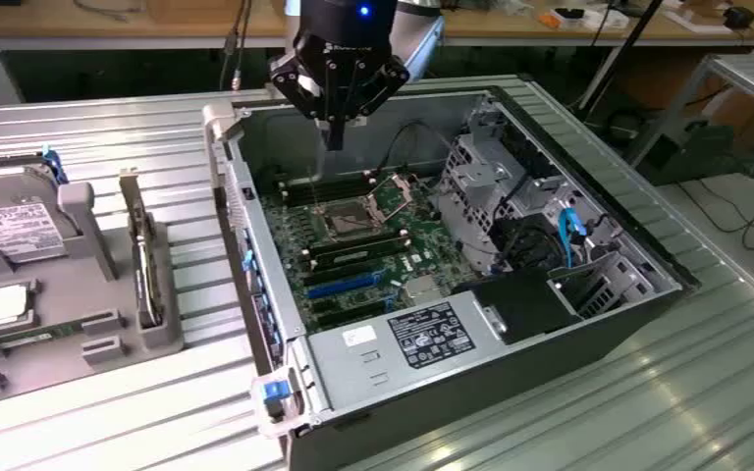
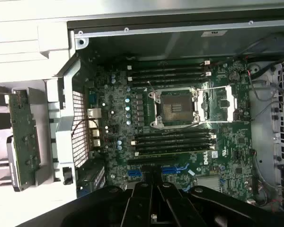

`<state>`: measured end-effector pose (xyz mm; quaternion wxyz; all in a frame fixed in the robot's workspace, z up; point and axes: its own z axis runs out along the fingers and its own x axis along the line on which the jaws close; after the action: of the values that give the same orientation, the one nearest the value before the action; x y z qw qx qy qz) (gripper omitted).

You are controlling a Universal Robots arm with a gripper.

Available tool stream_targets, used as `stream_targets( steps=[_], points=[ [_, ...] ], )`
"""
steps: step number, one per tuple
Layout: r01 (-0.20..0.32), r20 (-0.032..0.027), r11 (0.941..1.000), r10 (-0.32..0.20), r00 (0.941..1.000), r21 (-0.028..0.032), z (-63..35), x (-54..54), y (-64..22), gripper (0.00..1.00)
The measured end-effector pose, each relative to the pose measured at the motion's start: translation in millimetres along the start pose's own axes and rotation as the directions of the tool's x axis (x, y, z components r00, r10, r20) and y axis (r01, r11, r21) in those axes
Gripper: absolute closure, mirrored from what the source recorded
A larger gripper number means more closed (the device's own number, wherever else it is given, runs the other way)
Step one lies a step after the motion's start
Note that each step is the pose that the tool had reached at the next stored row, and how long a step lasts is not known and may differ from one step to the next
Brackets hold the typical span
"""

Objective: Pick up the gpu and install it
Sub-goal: 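Reach for the gpu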

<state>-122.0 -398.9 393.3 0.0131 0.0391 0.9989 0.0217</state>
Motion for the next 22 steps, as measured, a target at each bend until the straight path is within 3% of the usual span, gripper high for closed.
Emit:
stream_targets(
  steps=[9,22],
  points=[
    [0.0,0.0,1.0,0.0,1.0,0.0001,-0.1,1.3,0.1,0.89],
    [0.0,0.0,1.0,0.0,1.0,0.0001,-0.8,29.1,-2.1,0.89]
  ],
)
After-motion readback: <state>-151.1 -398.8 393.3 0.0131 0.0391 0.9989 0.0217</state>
